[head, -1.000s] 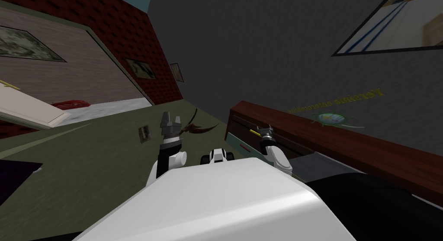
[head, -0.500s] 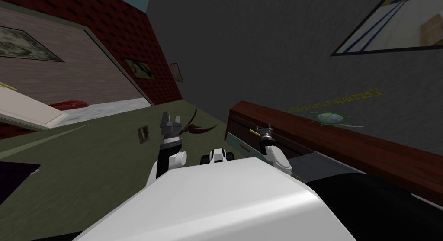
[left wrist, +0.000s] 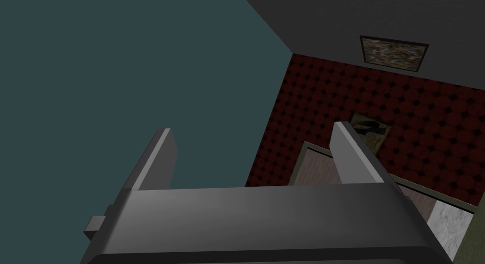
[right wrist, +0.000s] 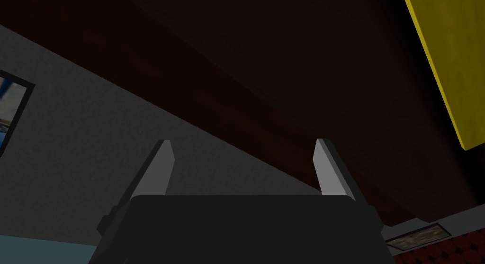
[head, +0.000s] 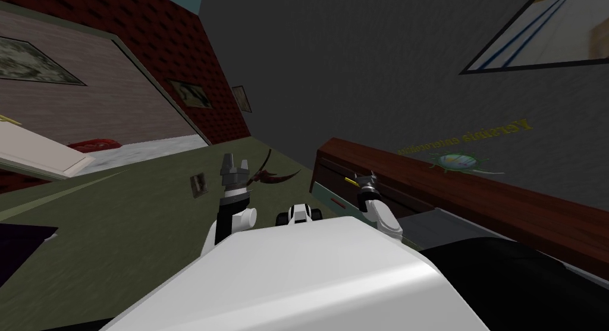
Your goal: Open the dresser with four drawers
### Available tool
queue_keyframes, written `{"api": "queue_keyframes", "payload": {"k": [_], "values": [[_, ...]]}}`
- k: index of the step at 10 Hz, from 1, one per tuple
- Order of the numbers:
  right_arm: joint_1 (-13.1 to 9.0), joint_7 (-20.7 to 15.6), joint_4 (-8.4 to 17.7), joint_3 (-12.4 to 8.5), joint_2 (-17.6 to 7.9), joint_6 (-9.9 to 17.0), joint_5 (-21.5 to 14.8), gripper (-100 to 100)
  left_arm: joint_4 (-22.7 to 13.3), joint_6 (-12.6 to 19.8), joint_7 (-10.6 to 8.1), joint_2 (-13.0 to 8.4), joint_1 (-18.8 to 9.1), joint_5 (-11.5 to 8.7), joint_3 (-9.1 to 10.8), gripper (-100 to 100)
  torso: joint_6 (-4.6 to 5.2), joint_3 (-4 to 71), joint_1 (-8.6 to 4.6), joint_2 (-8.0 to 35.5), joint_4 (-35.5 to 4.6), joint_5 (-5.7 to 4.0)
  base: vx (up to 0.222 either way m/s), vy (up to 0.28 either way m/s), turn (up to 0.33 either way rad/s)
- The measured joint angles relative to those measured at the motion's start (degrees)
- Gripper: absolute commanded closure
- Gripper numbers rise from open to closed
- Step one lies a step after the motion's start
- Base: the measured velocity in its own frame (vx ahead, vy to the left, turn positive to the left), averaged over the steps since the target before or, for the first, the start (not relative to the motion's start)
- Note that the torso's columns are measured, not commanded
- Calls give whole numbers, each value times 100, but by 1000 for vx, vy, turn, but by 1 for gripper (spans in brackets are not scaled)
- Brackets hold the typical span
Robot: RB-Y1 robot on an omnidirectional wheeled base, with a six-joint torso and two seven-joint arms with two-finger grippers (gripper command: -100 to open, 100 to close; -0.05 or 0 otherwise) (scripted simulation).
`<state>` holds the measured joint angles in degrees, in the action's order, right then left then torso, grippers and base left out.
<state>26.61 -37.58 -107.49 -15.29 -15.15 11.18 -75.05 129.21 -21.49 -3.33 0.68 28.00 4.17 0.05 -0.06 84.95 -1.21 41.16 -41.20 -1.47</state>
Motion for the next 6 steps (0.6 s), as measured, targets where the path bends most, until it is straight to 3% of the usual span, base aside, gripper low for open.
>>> {"api": "queue_keyframes", "payload": {"k": [1,2,4,6], "values": [[44,-151,-33,82,-142,164,213,-100,0,0,0,0,0,0,0,0,-8,-8,1,16,-8,2,3,18,5],[14,-144,22,42,-92,156,110,-100,0,0,0,0,-1,0,0,0,-9,-10,-11,17,-11,0,-10,22,10],[118,-64,202,46,76,49,-118,-100,0,0,0,-1,0,0,1,0,0,-13,52,57,-74,95,9,57,-15],[220,-56,297,-36,108,53,-346,-100,0,0,0,0,0,0,-1,0,18,-23,58,59,-47,70,38,73,-27]]}}
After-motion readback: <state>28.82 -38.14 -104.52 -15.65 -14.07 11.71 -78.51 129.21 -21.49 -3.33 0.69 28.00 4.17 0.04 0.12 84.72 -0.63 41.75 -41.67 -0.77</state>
